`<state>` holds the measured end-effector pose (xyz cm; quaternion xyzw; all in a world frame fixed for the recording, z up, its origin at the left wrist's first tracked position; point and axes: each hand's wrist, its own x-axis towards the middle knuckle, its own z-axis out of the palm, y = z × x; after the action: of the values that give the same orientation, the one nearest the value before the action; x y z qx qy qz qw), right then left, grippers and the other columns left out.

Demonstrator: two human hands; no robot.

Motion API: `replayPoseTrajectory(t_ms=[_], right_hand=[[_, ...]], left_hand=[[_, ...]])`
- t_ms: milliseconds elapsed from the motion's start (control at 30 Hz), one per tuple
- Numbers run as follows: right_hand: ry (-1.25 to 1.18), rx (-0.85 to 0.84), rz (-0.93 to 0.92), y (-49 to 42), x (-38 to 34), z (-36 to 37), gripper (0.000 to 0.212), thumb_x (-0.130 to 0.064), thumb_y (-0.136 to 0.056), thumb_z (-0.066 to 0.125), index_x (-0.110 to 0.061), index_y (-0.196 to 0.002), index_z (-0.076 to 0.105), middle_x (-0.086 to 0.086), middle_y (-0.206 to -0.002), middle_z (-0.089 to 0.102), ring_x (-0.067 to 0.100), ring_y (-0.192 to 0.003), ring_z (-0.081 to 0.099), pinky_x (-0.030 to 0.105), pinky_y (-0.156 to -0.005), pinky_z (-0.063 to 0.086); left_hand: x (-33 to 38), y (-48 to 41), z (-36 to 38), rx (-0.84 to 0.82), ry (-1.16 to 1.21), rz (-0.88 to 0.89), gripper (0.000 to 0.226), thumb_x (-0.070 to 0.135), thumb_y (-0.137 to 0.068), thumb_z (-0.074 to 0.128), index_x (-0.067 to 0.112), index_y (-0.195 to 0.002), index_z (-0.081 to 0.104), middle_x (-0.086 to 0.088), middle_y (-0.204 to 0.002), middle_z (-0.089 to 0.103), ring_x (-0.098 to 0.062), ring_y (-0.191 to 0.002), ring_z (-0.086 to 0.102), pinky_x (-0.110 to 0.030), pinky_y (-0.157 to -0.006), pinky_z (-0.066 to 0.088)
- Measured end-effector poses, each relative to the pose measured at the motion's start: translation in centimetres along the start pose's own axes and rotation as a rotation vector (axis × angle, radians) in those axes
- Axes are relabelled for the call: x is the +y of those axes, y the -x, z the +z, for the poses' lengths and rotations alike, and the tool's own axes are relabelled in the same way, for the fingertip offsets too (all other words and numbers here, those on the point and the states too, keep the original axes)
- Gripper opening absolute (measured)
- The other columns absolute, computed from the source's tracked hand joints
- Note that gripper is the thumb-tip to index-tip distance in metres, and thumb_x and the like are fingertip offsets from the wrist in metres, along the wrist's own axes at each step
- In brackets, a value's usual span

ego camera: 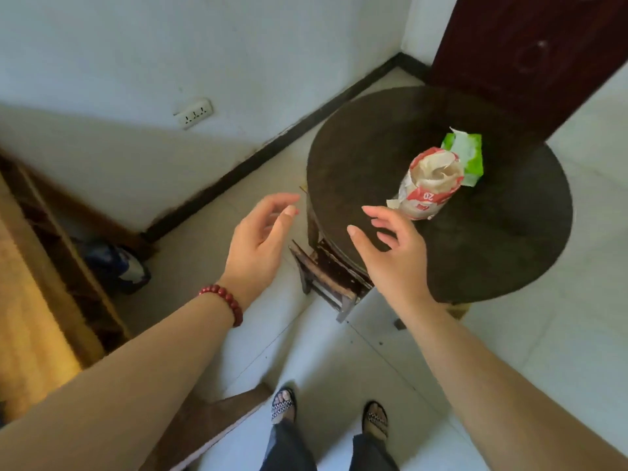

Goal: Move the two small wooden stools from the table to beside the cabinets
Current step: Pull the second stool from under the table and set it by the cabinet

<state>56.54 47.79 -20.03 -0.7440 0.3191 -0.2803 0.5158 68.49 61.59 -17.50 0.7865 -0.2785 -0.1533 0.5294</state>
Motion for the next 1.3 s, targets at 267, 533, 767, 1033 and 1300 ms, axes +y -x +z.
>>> replayPoseTrajectory(t_ms=[267,533,767,1033,1300], right_hand=[[0.024,0.202,0.059,1.2,3.8,3.9,0.029,-0.024,-0.078,0.074,-0.030,-0.105,0.063,-0.012,-0.106,0.063,0.002,-0.100,0.057,0.013,-0.082,0.048],[0.008,0.244,0.133,0.7,9.3,6.5,0.029,-0.026,-0.078,0.073,-0.031,-0.105,0.063,-0.014,-0.107,0.062,0.000,-0.101,0.057,0.015,-0.084,0.048],[0.044,0.210,0.116,-0.4,15.4,8.2,0.030,-0.024,-0.079,0.073,-0.031,-0.106,0.062,-0.014,-0.106,0.061,0.002,-0.101,0.056,0.014,-0.085,0.046],[0.154,0.095,0.085,0.3,22.7,9.6,0.036,-0.017,-0.076,0.076,-0.015,-0.109,0.062,-0.002,-0.107,0.061,-0.002,-0.099,0.054,0.013,-0.084,0.046],[0.186,0.043,0.106,0.1,25.5,11.5,0.043,-0.016,-0.072,0.079,-0.013,-0.111,0.061,-0.002,-0.110,0.059,0.009,-0.102,0.056,0.026,-0.084,0.052]], left_hand=[[-5.5,-3.0,1.0,-0.188,0.009,0.018,0.021,0.033,-0.092,0.041,0.036,-0.106,0.056,0.009,-0.109,0.060,-0.010,-0.106,0.055,-0.044,-0.097,0.044],[-11.5,-4.3,4.1,-0.286,0.019,0.043,0.020,0.035,-0.090,0.045,0.034,-0.106,0.058,0.011,-0.103,0.063,-0.007,-0.100,0.058,-0.031,-0.087,0.047],[-18.1,-5.6,6.6,-0.378,-0.080,0.066,0.025,0.024,-0.088,0.050,0.040,-0.106,0.055,0.016,-0.102,0.062,-0.002,-0.099,0.057,-0.006,-0.083,0.039],[-25.8,-7.9,9.5,-0.567,-0.584,0.260,0.060,-0.004,-0.068,0.063,0.023,-0.122,0.054,0.000,-0.125,0.057,-0.021,-0.118,0.048,-0.027,-0.098,0.039],[-28.7,-10.5,10.4,-0.663,-0.780,0.197,0.068,-0.001,-0.071,0.066,0.032,-0.127,0.045,0.004,-0.132,0.052,-0.019,-0.130,0.038,-0.055,-0.113,0.002]])
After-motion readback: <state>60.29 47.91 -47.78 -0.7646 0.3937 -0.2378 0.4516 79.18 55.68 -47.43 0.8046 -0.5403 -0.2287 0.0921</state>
